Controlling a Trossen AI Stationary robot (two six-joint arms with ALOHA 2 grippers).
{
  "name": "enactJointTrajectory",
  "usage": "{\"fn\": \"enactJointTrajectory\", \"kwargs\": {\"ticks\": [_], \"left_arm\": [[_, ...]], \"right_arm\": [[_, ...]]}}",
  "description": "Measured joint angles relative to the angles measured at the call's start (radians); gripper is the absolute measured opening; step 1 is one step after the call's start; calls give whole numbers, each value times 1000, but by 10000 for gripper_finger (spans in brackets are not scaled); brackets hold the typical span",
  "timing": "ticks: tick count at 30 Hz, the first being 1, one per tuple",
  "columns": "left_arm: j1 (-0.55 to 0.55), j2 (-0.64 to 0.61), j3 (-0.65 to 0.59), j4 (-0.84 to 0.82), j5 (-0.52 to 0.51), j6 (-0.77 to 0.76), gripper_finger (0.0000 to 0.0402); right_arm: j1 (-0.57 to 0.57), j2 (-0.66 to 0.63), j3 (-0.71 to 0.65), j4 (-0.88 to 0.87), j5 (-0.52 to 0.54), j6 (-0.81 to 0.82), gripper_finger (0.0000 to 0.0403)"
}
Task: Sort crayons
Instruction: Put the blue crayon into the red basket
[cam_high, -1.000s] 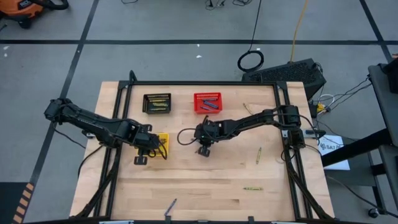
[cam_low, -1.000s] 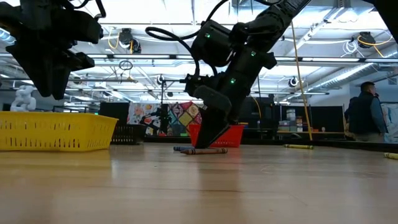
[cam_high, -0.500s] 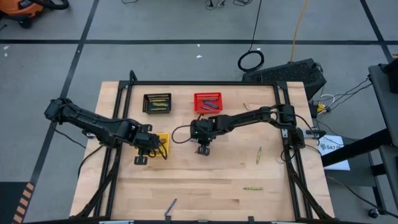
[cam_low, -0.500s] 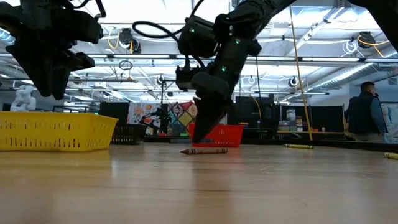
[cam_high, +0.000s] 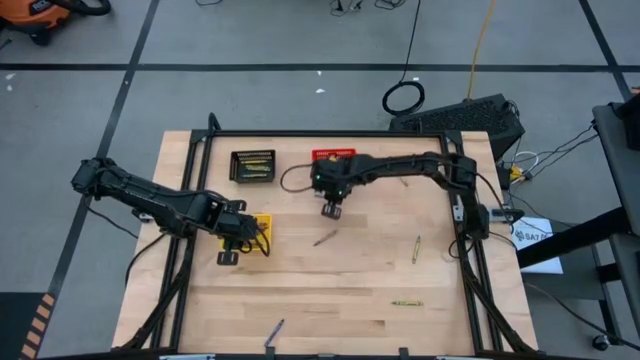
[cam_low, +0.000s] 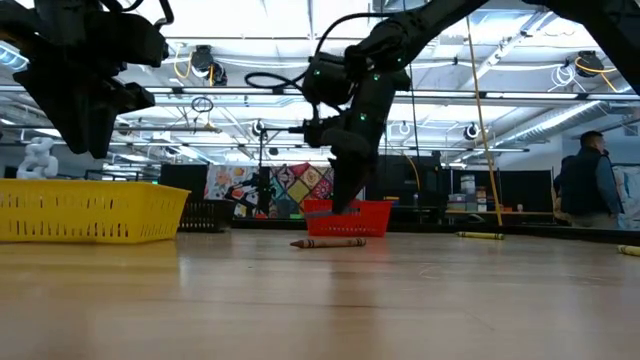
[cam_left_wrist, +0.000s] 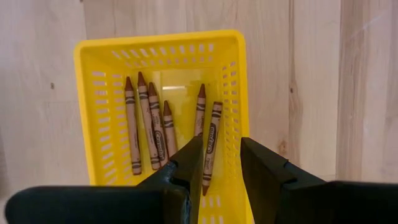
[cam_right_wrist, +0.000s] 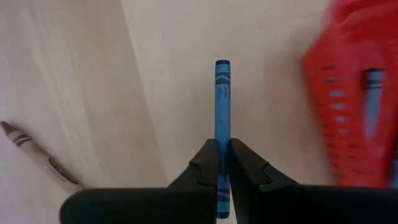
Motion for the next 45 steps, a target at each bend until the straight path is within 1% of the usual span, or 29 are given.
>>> {"fn": "enactJointTrajectory", "kwargs": {"ticks": [12,18,23,25,28,31,37,45], "left_arm": [[0,0,0,-1,-3,8,100],[0,0,0,0,-4,8,100],[0,0,0,-1,-7,8,100],[0,0,0,-1,-8,8,100],[0,0,0,-1,-8,8,100],[0,0,0,-1,-8,8,100],[0,0,0,-1,-23,8,100],[0,0,0,-1,-26,8,100]], "right_arm": [[-127,-139,2,-8,-1,-73,0],[-200,-110,2,33,1,-90,0],[-227,-68,2,39,-2,-118,0],[-238,-59,2,38,-21,-118,0],[-248,-48,2,37,-47,-118,0],[-252,-51,2,39,-49,-111,1],[-257,-51,2,37,-47,-113,18],[-259,-51,2,36,-44,-103,25]]}}
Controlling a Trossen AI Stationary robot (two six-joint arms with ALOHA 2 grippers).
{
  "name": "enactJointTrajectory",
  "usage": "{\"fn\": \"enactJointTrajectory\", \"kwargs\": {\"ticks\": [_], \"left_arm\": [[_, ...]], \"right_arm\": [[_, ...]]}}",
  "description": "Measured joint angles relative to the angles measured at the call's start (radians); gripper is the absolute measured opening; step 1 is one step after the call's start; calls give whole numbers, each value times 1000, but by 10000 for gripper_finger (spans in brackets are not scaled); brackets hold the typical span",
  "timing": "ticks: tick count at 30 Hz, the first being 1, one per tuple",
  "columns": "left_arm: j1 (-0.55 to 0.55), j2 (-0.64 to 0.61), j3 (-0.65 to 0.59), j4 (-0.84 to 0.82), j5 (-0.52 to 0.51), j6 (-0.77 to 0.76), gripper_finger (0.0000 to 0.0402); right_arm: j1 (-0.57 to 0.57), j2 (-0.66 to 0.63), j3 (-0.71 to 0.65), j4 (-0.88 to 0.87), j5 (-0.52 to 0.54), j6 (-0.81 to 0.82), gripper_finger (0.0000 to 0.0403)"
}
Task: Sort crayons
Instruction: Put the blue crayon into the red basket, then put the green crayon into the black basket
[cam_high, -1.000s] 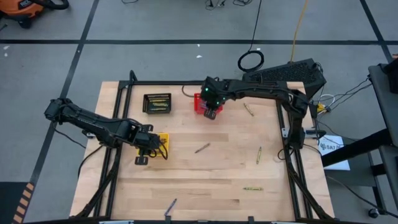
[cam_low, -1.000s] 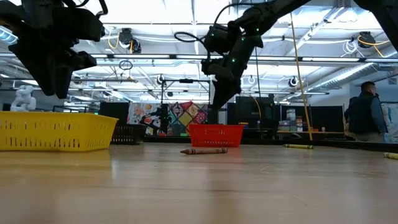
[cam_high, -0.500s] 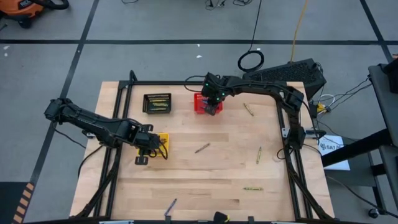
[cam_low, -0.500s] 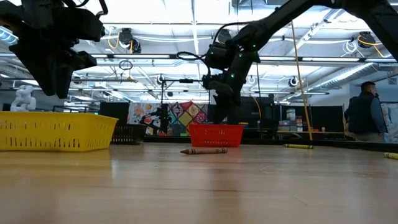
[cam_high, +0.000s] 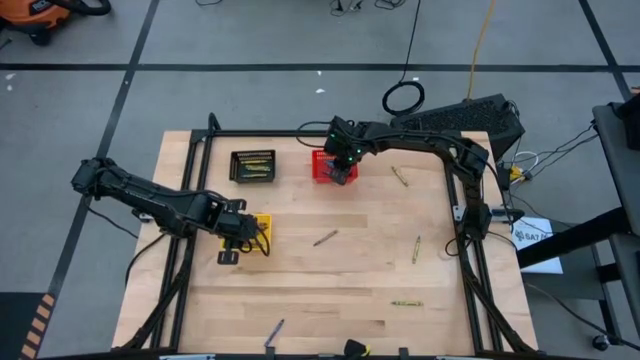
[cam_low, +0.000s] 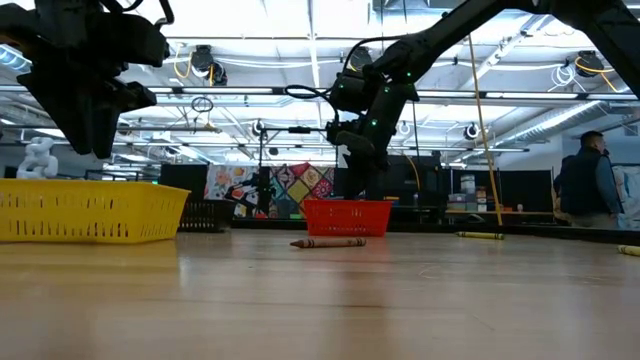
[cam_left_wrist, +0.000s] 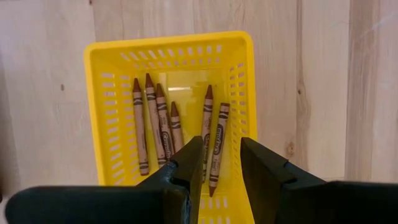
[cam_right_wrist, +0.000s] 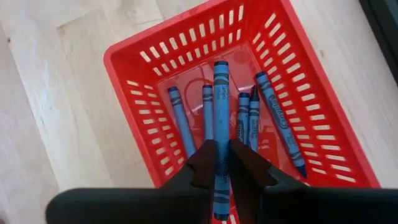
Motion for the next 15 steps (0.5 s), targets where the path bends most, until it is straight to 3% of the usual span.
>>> {"fn": "enactJointTrajectory", "kwargs": {"ticks": [7,15], "left_arm": [[0,0,0,0,0,0,100],[0,0,0,0,0,-3,100]], "right_arm": [[4,0,0,0,96,1,61],[8,-24,0,-89,100,103,107]]}}
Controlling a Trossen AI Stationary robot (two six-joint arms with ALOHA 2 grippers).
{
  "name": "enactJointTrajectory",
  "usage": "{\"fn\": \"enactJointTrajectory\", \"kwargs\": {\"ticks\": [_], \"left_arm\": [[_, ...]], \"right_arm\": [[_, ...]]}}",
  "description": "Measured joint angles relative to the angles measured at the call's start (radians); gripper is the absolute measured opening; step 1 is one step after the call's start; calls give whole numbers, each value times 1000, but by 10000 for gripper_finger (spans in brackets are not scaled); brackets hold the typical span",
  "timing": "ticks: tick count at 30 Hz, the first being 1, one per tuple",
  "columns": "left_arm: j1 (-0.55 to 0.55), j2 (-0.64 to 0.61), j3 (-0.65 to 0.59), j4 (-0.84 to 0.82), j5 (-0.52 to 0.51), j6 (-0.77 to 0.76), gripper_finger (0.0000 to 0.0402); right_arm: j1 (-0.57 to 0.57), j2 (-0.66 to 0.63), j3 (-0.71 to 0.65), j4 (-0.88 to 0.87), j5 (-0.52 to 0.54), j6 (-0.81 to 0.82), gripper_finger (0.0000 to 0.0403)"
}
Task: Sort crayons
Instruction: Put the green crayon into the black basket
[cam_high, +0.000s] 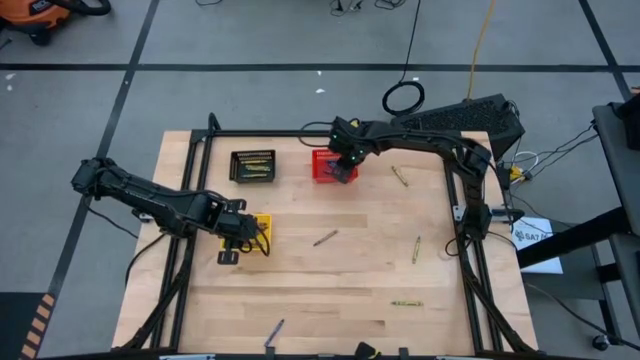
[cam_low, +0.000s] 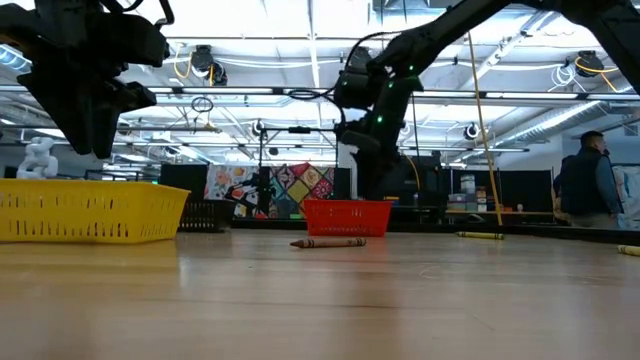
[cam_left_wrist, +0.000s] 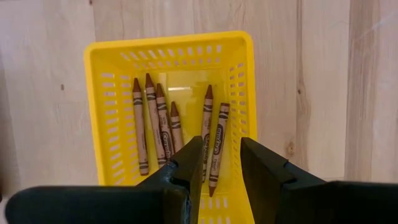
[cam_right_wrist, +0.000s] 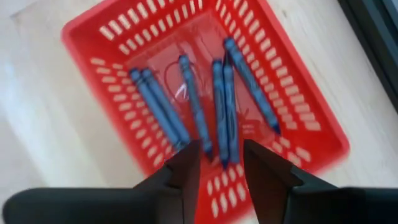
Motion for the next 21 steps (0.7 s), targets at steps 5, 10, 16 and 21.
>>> {"fn": "enactJointTrajectory", "kwargs": {"ticks": [5,10,16,21], "left_arm": [[0,0,0,0,0,-7,100],[0,0,0,20,0,-95,100],[0,0,0,49,0,-206,100],[0,0,0,49,0,-209,100]], "right_arm": [[18,-67,0,-90,0,55,118],[42,-153,0,-156,-2,148,119],[74,-240,0,-383,-1,302,119],[90,-256,0,-547,78,404,118]]}}
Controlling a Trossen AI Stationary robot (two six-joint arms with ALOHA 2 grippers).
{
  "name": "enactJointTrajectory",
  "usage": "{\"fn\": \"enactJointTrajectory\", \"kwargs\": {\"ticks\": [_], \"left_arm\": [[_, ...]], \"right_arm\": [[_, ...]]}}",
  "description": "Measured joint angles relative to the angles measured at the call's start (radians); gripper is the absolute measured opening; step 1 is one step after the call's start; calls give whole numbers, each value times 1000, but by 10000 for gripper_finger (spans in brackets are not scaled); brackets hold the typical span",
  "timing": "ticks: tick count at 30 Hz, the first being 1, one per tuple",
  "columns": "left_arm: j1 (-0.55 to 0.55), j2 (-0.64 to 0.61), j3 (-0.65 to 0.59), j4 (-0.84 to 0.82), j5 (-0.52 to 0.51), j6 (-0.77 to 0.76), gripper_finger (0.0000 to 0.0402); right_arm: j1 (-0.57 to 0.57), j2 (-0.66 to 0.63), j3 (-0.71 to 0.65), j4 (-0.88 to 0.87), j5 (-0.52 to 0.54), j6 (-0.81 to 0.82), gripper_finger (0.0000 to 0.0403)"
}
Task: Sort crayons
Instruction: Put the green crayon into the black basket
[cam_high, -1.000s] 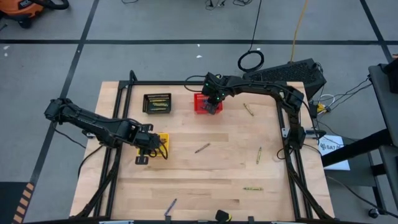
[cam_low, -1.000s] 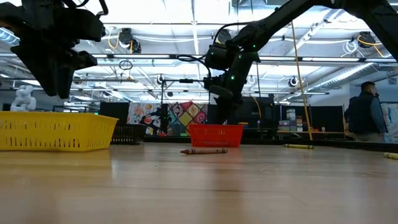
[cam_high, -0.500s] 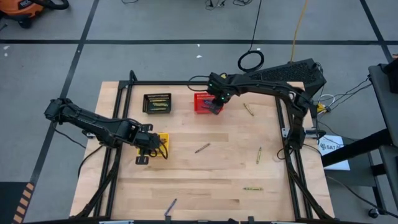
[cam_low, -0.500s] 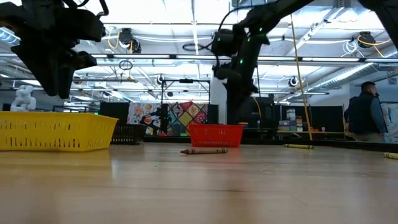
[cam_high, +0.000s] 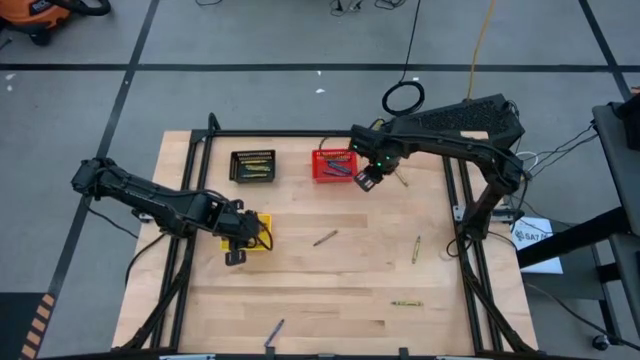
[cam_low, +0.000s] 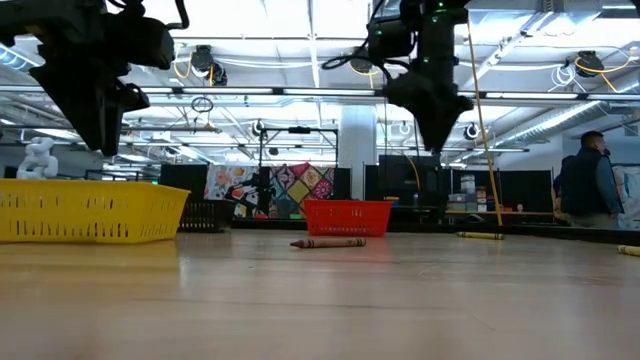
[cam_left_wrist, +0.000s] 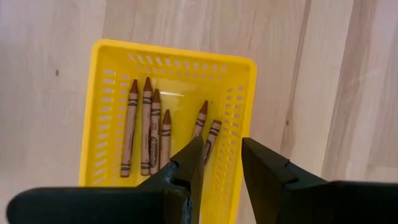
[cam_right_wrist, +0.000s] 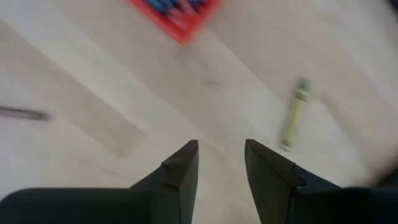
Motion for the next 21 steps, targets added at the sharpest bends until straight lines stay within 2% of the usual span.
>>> {"fn": "enactJointTrajectory", "kwargs": {"ticks": [3,11,18,21], "left_arm": [[0,0,0,0,0,0,100],[-35,0,0,0,0,2,100],[-58,0,0,0,0,2,100],[-58,0,0,0,0,2,100]], "right_arm": [[1,-1,-26,-38,54,-19,118],[-83,1,-177,15,51,-29,100],[-155,0,-291,111,48,-115,96],[-190,0,-332,168,3,-146,96]]}}
